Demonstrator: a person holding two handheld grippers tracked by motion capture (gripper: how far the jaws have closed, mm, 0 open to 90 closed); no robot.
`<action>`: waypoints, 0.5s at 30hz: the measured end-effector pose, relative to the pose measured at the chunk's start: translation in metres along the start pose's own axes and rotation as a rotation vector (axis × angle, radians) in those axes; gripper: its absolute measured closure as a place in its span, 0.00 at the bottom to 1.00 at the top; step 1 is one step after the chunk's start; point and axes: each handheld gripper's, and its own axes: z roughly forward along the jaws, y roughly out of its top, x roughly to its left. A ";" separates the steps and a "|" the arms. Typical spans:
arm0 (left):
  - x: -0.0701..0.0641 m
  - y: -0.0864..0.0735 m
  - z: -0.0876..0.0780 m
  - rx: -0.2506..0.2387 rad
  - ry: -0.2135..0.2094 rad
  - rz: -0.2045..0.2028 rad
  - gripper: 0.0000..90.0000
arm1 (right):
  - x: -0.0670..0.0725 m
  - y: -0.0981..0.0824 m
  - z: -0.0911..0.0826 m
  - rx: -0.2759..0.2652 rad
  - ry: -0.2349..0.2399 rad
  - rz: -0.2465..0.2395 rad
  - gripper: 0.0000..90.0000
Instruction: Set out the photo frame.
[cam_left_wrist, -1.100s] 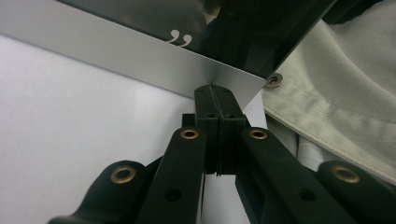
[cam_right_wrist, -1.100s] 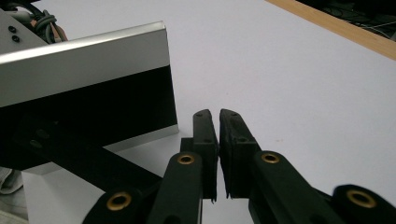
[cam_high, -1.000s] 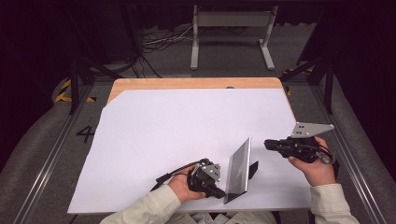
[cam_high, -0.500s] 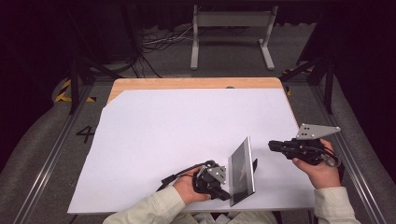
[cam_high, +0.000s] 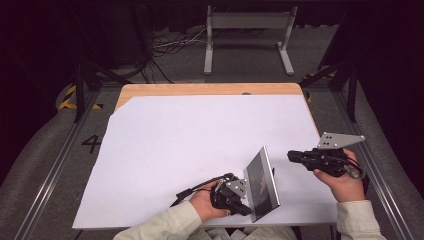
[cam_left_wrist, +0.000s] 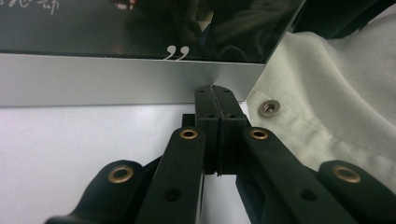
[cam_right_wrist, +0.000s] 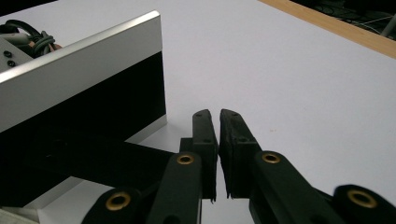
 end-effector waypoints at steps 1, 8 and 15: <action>0.000 0.000 0.000 -0.001 0.002 -0.006 1.00 | 0.000 0.000 0.000 0.000 0.000 0.000 0.94; -0.001 0.003 0.004 -0.014 0.017 -0.010 1.00 | 0.000 0.000 0.001 0.003 0.005 0.008 0.94; -0.002 0.003 0.002 -0.007 0.039 0.002 0.96 | 0.000 0.001 -0.001 0.006 0.010 0.020 0.94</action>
